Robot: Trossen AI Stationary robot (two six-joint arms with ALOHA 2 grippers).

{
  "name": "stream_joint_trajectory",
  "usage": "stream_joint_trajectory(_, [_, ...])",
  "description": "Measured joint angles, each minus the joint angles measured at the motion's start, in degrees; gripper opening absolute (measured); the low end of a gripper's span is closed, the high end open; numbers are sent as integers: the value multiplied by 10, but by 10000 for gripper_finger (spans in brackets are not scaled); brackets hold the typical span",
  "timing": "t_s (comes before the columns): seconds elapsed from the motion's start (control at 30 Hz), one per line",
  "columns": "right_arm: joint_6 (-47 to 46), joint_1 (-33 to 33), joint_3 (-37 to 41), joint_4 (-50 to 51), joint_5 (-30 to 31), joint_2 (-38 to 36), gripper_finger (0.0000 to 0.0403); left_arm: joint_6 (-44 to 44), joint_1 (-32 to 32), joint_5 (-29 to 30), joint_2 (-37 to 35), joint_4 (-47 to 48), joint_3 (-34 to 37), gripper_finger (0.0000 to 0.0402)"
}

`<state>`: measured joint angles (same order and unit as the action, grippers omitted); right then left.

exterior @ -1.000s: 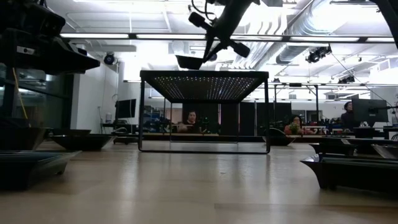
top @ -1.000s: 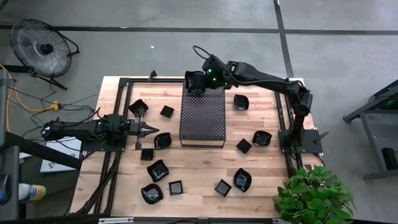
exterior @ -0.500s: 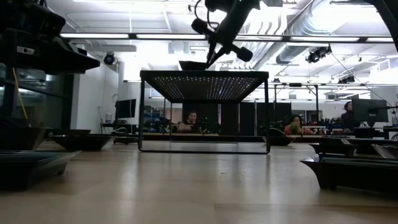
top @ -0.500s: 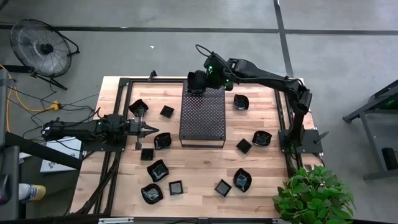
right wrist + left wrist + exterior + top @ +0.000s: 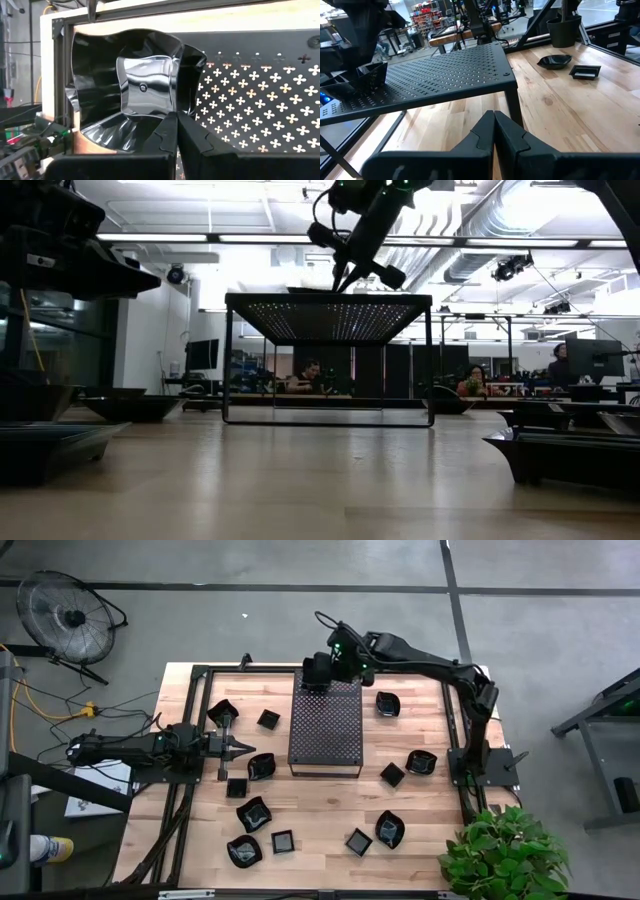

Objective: Pick & Place Mini shaped plates
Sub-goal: Stack the black distorted square plate on top of the other black distorted square plate on the shelf

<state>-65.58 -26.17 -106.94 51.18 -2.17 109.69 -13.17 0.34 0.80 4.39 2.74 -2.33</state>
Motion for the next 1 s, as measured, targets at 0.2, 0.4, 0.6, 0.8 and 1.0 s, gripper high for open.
stream_joint_trajectory(0.2, [-4,0,0,1,0,2,0,0,0,0,0,0,0,1])
stream_joint_trajectory(0.4, [-5,1,0,5,-4,7,3,0,0,-1,0,0,0,1])
stream_joint_trajectory(0.6, [-5,1,0,8,-17,14,16,0,0,-2,0,0,0,1])
stream_joint_trajectory(0.8, [-2,1,0,9,-19,13,33,0,0,-2,0,0,0,1])
stream_joint_trajectory(1.0, [3,1,0,9,-23,13,55,0,0,-2,0,0,0,1])
